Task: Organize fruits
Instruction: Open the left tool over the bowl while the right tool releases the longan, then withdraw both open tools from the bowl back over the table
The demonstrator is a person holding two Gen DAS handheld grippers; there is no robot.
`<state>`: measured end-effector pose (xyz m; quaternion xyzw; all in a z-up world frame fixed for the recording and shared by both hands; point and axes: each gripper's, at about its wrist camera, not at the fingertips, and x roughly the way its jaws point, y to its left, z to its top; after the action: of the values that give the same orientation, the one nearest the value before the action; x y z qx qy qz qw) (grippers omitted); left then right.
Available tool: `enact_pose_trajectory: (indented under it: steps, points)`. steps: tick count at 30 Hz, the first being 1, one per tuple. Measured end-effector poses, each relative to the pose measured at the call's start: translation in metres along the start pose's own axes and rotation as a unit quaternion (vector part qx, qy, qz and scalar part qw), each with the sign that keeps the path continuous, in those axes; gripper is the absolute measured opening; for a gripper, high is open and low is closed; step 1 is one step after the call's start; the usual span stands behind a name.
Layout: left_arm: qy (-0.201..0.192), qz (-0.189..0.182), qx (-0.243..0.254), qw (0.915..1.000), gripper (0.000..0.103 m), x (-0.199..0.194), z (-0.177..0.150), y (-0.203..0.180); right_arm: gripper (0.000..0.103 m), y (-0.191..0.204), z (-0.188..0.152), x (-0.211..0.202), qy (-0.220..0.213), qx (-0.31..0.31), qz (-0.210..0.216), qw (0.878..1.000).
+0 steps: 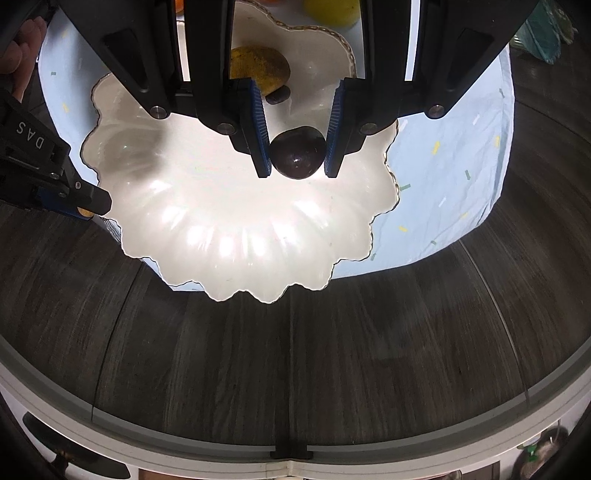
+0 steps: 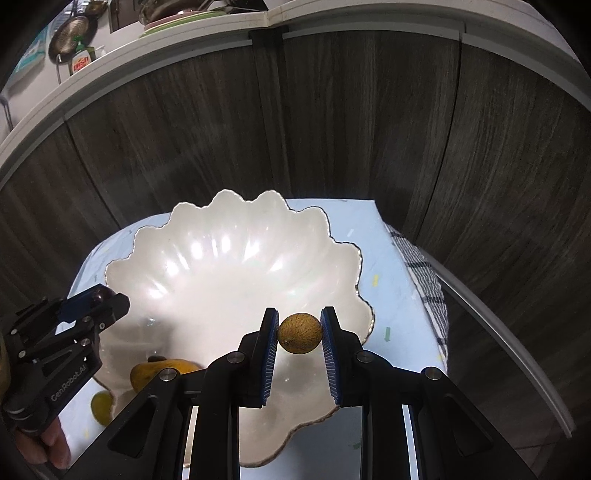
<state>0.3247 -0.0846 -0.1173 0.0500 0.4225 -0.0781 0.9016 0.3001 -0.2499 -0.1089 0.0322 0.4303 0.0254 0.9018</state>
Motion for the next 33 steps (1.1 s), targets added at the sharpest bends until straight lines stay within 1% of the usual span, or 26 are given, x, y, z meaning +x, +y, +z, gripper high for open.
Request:
enact_pose_trajectory:
  steps: [1,2,3,5,7,8,10,13,15,18,21,27,33]
  points:
    - [0.002,-0.001,-0.001,1.0000,0.030,0.000,0.000,0.001,0.025,0.000,0.000,0.000,0.000,0.000,0.001,1.000]
    - [0.002,-0.001,0.000,1.0000,0.037,-0.001,0.000,0.001,0.025,0.000,0.001,-0.001,0.000,0.000,0.001,1.000]
    - [0.000,0.001,-0.001,1.0000,0.048,-0.003,-0.001,0.001,0.025,0.000,0.001,-0.002,0.000,-0.001,0.001,1.000]
    - [-0.006,0.006,-0.003,1.0000,0.058,-0.006,0.000,0.003,0.030,0.000,0.001,-0.003,0.001,0.000,0.002,1.000]
    - [-0.008,0.009,-0.005,0.9999,0.059,-0.009,0.000,0.004,0.045,0.000,0.002,-0.006,-0.002,0.002,-0.004,1.000]
    - [-0.008,0.011,-0.005,0.9999,0.060,-0.011,0.000,0.005,0.049,0.001,0.002,-0.007,-0.005,0.003,-0.005,1.000]
    - [-0.012,0.013,-0.005,0.9998,0.065,-0.014,0.000,0.005,0.061,0.001,0.002,-0.012,-0.011,0.004,-0.011,1.000]
    - [-0.019,0.019,-0.007,0.9996,0.074,-0.022,-0.001,0.007,0.071,0.002,0.002,-0.019,-0.018,0.005,-0.018,1.000]
    - [-0.023,0.019,-0.010,0.9995,0.082,-0.027,-0.001,0.009,0.075,0.004,0.003,-0.025,-0.023,0.007,-0.020,1.000]
    - [-0.032,0.025,-0.011,0.9991,0.087,-0.039,0.000,0.011,0.076,0.006,0.005,-0.034,-0.029,0.007,-0.021,0.999]
    - [-0.040,0.027,-0.014,0.9987,0.089,-0.051,0.002,0.014,0.076,0.010,0.007,-0.044,-0.038,0.007,-0.021,0.999]
    - [-0.057,0.032,-0.017,0.9977,0.090,-0.077,0.002,0.021,0.077,0.022,0.007,-0.066,-0.053,0.002,-0.017,0.998]
    - [-0.060,0.034,-0.021,0.9974,0.090,-0.098,-0.003,0.028,0.077,0.032,0.005,-0.086,-0.066,-0.005,-0.013,0.998]
